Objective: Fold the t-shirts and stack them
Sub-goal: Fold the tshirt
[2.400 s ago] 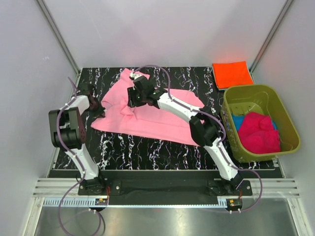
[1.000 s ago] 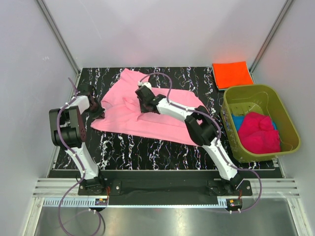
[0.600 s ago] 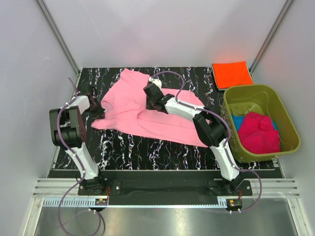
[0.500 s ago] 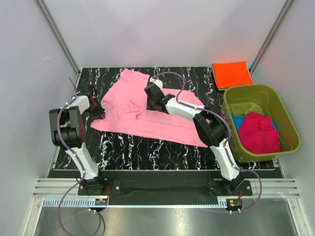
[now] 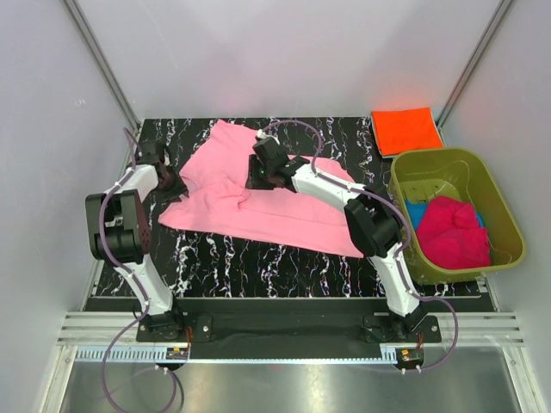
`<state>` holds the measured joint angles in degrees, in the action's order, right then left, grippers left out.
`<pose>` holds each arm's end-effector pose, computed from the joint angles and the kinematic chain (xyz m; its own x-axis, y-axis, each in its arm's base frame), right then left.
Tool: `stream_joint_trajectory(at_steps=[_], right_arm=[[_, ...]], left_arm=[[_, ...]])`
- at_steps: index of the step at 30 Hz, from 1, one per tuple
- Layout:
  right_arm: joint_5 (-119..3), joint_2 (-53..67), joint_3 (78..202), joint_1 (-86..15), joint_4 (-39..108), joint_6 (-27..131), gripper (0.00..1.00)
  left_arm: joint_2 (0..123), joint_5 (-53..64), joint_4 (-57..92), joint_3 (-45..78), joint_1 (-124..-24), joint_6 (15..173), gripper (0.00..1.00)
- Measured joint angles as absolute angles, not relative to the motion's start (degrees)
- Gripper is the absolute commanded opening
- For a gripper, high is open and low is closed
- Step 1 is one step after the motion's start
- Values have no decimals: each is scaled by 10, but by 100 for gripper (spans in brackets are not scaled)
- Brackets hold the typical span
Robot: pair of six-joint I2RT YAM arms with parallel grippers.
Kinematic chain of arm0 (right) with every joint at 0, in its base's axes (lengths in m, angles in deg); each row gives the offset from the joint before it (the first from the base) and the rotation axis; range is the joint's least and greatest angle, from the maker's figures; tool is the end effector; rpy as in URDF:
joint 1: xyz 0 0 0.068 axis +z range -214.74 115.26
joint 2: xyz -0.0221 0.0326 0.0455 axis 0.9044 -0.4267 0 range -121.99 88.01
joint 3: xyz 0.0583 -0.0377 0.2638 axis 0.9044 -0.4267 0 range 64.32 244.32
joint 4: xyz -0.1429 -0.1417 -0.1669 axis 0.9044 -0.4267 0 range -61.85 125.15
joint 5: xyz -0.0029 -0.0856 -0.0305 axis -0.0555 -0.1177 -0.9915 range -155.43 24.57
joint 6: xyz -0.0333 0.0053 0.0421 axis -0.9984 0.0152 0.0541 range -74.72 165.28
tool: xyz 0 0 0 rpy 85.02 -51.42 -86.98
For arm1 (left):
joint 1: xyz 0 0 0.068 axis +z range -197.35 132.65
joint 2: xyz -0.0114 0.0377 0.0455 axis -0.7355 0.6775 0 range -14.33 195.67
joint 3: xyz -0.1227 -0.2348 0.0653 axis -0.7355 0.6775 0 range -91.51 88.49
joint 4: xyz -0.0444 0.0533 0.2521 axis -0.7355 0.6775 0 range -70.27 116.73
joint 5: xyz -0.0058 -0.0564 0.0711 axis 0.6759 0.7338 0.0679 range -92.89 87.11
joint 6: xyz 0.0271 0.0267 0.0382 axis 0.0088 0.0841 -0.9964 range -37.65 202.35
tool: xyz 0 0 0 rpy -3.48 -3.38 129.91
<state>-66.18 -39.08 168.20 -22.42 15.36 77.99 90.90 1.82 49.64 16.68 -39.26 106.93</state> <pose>0.3761 0.3418 0.2079 -0.7842 0.0167 -0.6202 -0.2881 0.8756 0.3878 0.3727 0.0499 0.1856 -0.7614 -0.5268 -0.3777 -0.4622 0.8498 -0.2535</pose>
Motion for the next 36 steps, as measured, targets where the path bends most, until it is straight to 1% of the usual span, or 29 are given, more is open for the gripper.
stream_joint_trajectory(at_steps=[2,5,8,13,18,26,29,36], right_arm=[[-632,-402,1713,-224,159,762,39],[-612,-411,1731,-224,165,748,33],[-614,-419,1732,-227,162,769,33],[-631,-439,1732,-232,152,845,31],[-649,-465,1745,-234,149,862,30],[-669,-475,1747,-234,144,872,31],[-669,-480,1747,-234,144,874,30],[-663,-497,1747,-234,147,877,30]], left_arm=[[914,38,496,156,-395,1057,38],[928,64,492,121,-400,1032,41],[954,92,482,70,-409,1010,41],[1019,164,459,-10,-422,980,40],[1078,208,453,-50,-447,954,40],[1138,220,458,-89,-473,927,38],[1146,220,458,-102,-471,926,36],[1146,219,458,-114,-471,924,36]])
